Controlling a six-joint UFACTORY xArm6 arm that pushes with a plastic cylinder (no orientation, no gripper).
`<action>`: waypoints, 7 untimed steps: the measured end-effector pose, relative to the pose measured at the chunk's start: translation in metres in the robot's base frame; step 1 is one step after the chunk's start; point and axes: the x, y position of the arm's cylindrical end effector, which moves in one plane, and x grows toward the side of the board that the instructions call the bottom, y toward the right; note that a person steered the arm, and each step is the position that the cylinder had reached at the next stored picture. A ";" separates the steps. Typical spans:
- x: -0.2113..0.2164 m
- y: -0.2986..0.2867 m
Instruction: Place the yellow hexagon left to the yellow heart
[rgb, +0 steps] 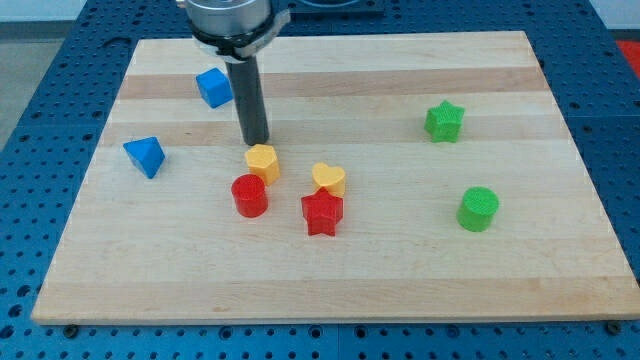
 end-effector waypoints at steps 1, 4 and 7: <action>-0.001 -0.027; 0.036 0.009; 0.032 0.011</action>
